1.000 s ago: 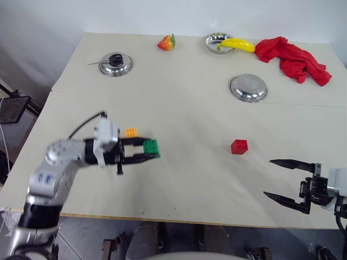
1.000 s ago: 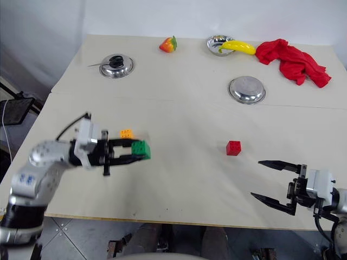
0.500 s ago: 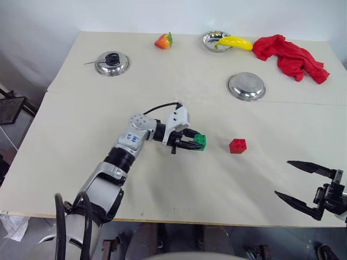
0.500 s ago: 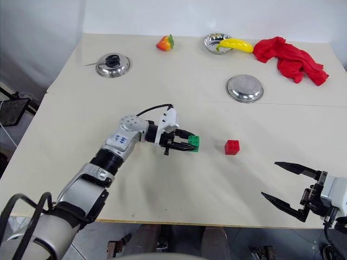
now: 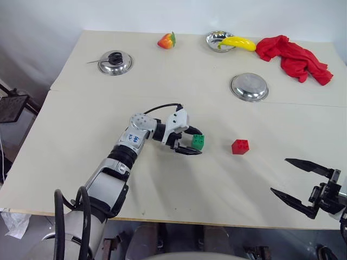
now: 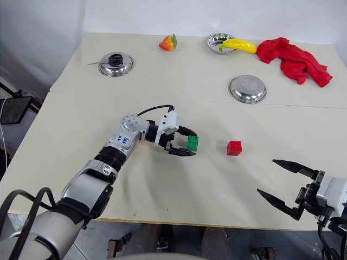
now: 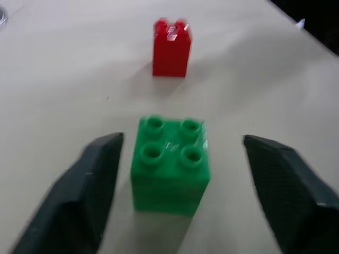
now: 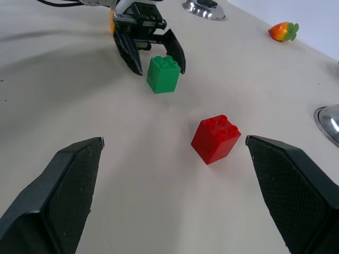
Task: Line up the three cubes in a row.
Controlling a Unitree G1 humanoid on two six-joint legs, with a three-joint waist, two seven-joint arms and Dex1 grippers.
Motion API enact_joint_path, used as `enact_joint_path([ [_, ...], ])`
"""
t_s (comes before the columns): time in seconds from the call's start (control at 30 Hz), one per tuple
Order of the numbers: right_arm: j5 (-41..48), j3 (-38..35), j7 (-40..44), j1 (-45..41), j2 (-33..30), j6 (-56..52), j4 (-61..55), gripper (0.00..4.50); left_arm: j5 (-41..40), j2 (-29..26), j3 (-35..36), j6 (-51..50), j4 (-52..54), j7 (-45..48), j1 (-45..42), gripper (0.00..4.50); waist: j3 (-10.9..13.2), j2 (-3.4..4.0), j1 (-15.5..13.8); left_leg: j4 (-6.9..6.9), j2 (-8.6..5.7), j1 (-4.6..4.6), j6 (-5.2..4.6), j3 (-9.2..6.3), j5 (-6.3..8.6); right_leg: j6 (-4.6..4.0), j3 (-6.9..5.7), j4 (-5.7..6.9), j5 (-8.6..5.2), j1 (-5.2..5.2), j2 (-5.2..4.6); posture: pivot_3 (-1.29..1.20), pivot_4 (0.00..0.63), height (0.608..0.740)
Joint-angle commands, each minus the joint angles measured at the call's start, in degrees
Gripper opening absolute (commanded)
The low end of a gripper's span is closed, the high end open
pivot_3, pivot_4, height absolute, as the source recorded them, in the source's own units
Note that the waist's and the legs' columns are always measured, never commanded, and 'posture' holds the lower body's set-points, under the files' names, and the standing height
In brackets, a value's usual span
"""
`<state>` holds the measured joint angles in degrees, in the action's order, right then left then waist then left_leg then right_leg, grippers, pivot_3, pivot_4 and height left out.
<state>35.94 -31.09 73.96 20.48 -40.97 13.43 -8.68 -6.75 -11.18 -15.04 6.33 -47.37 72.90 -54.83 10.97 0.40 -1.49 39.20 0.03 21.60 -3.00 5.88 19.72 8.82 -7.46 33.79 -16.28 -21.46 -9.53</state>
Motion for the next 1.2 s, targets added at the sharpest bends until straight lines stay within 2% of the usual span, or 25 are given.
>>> enact_joint_path([
  [0.03,0.3,0.9,-0.1,-1.9,0.5,0.1,0.8,4.50,-2.2,-0.9,1.9,-0.6,6.7,2.1,1.1,4.47,0.0,0.00,0.0,0.01,0.00,0.00,0.00,-0.01,0.00,0.00,0.00,0.01,0.00,0.00,0.00,0.00,0.150,0.740],
  [0.23,1.5,3.9,-0.6,-6.5,1.2,-1.8,1.6,4.50,-7.4,-5.9,4.7,-6.2,21.6,6.4,5.5,4.47,0.0,0.03,0.2,0.05,0.02,-0.01,0.00,-0.01,-0.02,0.00,0.00,0.08,0.00,-0.01,0.01,0.00,0.150,0.740],
  [0.37,4.7,7.6,-2.9,-9.5,2.0,-8.9,-1.5,4.50,-15.5,-15.2,14.3,-10.7,32.8,7.0,13.8,4.47,0.0,0.07,1.2,0.07,0.11,-0.03,0.01,0.00,-0.02,-0.01,0.03,0.11,0.00,-0.01,0.03,0.00,0.150,0.740],
  [0.5,3.8,12.1,-2.8,-13.2,5.1,-7.9,-3.5,4.50,-16.5,-24.8,24.4,-9.3,37.4,2.9,25.3,4.47,0.0,0.08,1.9,0.07,0.18,-0.08,0.12,-0.06,-0.09,-0.04,0.01,0.18,-0.02,0.00,0.07,0.00,0.150,0.740],
  [0.67,4.0,16.4,-1.6,-16.8,7.3,-8.4,-4.3,4.50,-17.7,-30.2,38.6,-7.2,40.0,-4.8,40.1,4.47,-0.1,0.06,1.4,0.07,0.07,-0.10,0.09,-0.18,-0.07,-0.04,0.05,0.21,-0.02,0.06,-0.04,0.00,0.150,0.740],
  [0.87,4.5,17.6,-0.4,-20.7,7.6,-8.8,-2.2,4.50,-20.0,-29.6,47.3,-9.2,43.6,-9.4,56.6,4.47,0.0,0.06,1.5,0.07,-0.01,-0.09,0.05,-0.30,-0.01,-0.05,-0.01,0.23,-0.02,0.08,-0.16,0.00,0.150,0.740],
  [0.97,4.3,17.4,0.5,-21.2,7.3,-8.4,-1.2,4.50,-20.7,-27.8,48.6,-8.4,43.6,-11.5,60.9,4.47,0.0,0.05,1.5,0.02,0.01,-0.10,0.07,-0.27,0.00,-0.06,-0.02,0.20,-0.03,0.07,-0.15,0.00,0.150,0.740],
  [1.07,3.9,16.6,1.3,-21.7,6.4,-8.3,0.6,4.50,-21.0,-26.8,46.3,-8.7,45.7,-12.5,60.2,4.47,-0.1,-0.01,1.0,0.03,0.01,-0.10,0.07,-0.28,-0.01,-0.07,-0.04,0.21,-0.03,0.08,-0.15,0.00,0.150,0.740],
  [1.2,3.2,14.4,2.6,-21.8,4.2,-7.8,4.0,4.50,-19.9,-27.2,38.7,-9.4,44.8,-11.0,52.3,4.47,-0.1,-0.01,0.3,0.03,-0.05,-0.11,0.05,-0.24,-0.01,-0.07,0.01,0.26,-0.03,0.07,-0.21,0.00,0.150,0.740],
])
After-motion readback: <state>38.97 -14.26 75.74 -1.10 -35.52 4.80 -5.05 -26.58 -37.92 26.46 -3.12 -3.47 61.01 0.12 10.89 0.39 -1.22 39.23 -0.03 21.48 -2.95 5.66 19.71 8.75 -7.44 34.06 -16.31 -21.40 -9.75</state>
